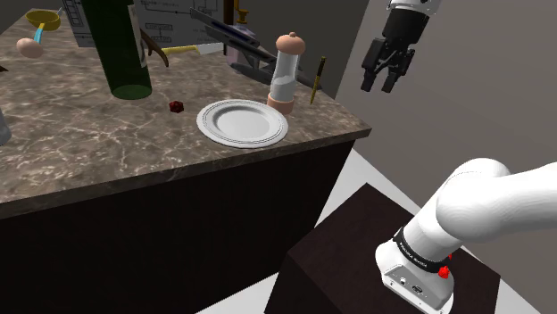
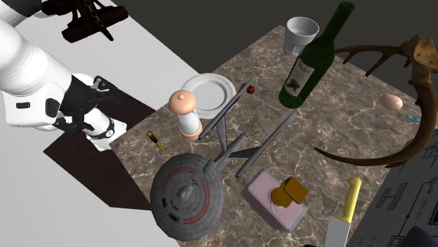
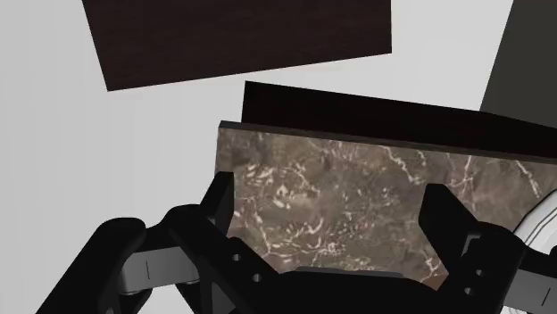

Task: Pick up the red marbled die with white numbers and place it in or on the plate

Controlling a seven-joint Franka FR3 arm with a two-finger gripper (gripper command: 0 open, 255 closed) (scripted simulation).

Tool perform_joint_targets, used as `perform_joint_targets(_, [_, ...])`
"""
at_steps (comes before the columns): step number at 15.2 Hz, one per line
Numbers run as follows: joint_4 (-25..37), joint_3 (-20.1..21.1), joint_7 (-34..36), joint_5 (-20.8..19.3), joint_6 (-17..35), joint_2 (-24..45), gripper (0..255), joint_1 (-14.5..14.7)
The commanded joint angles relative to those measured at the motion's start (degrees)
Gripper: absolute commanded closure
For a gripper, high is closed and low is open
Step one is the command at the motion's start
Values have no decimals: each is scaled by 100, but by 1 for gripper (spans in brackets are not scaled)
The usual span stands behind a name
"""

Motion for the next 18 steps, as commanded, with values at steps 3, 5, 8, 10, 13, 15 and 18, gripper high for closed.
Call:
perform_joint_targets(3, [42,275,349,158,194,150,0,40])
perform_joint_targets(5, [118,547,693,294,391,333,0,75])
perform_joint_targets(8, [292,947,1205,452,684,668,0,112])
perform_joint_targets(10, [449,1209,1546,521,874,928,0,126])
perform_joint_targets(13, [747,1596,2065,561,1144,1371,0,127])
perform_joint_targets(15, [986,1845,2421,538,1310,1700,0,122])
perform_joint_targets(18, [1408,2212,2973,425,1528,2243,0,103])
